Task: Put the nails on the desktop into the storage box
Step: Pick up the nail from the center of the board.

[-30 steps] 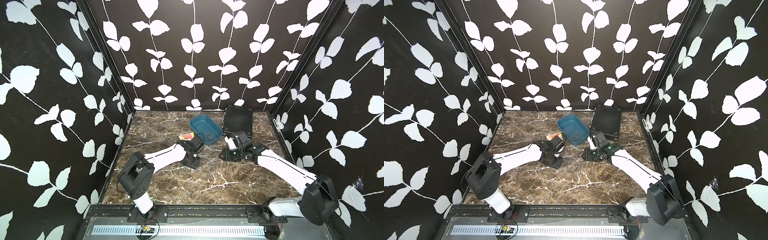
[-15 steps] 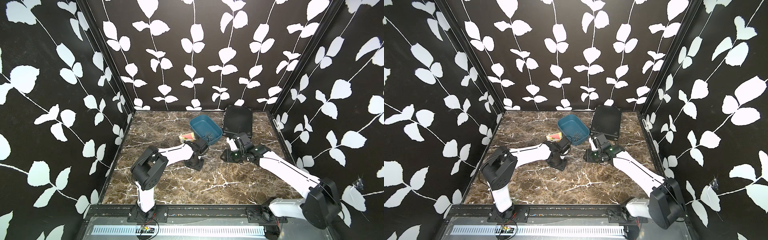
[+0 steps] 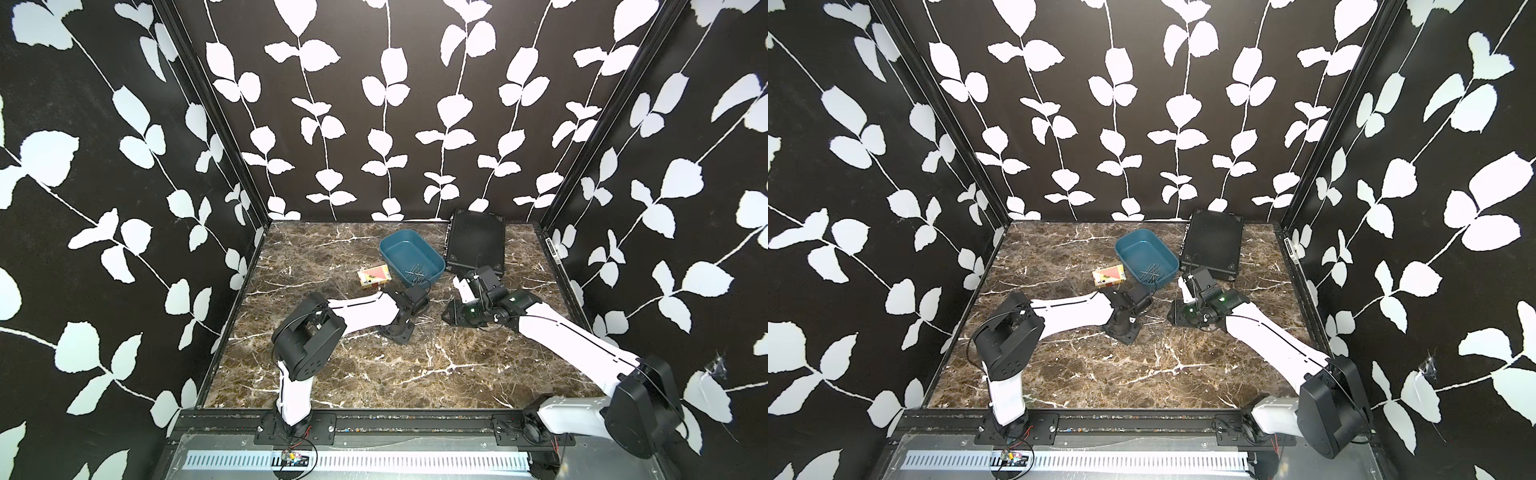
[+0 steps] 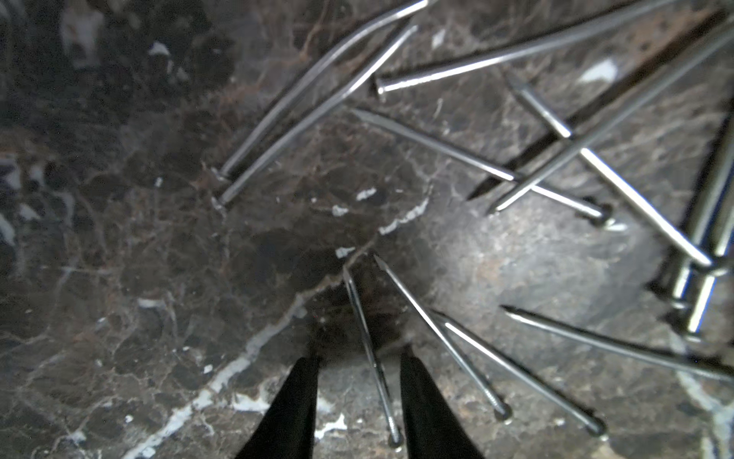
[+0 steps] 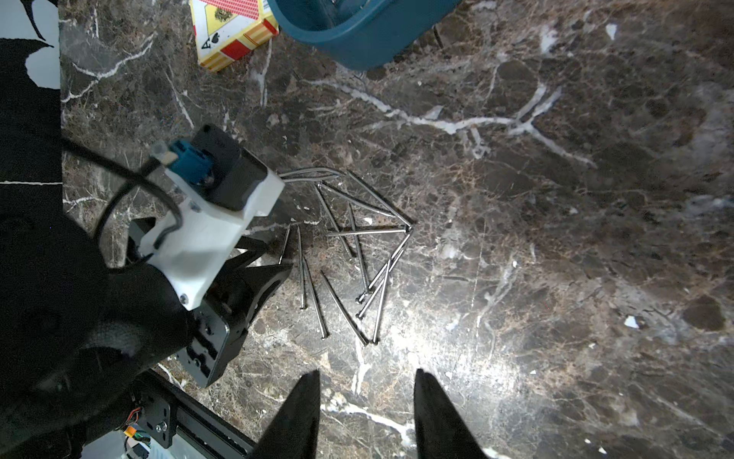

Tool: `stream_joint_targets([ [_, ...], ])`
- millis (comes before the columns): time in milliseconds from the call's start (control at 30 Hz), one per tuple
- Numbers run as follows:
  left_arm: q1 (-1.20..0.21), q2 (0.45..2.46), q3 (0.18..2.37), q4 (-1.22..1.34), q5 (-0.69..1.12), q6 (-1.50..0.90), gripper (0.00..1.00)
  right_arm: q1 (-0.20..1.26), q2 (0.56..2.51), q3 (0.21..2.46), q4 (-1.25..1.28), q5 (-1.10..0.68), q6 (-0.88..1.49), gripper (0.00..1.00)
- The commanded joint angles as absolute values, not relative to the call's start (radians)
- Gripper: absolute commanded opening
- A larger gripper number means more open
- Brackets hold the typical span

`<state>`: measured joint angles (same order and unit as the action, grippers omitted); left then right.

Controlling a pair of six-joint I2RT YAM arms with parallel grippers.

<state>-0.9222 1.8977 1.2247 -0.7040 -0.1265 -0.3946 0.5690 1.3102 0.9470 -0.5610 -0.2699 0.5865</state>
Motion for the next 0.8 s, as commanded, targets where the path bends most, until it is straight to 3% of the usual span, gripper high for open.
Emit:
stream_joint_targets([
  [0, -0.943, 2.025, 1.12, -0.667, -0.117, -0.418, 0.21, 0.574, 1.338, 0.999, -0.576, -0.271, 0.56, 0.41],
  [167, -0.944, 2.024, 1.085, -0.661, -0.11, -0.438, 0.0, 0.574, 1.374, 1.031, -0.566, -0.286, 0.555, 0.42],
  [500, -0.827, 1.891, 1.078, -0.761, -0.149, -0.378, 0.0, 0.573, 1.356, 1.011, -0.522, -0.279, 0.573, 0.42],
  [767, -0.707, 1.701, 1.311, -0.879, -0.144, -0.231, 0.0, 0.573, 1.32, 0.984, -0.499, -0.26, 0.58, 0.42],
])
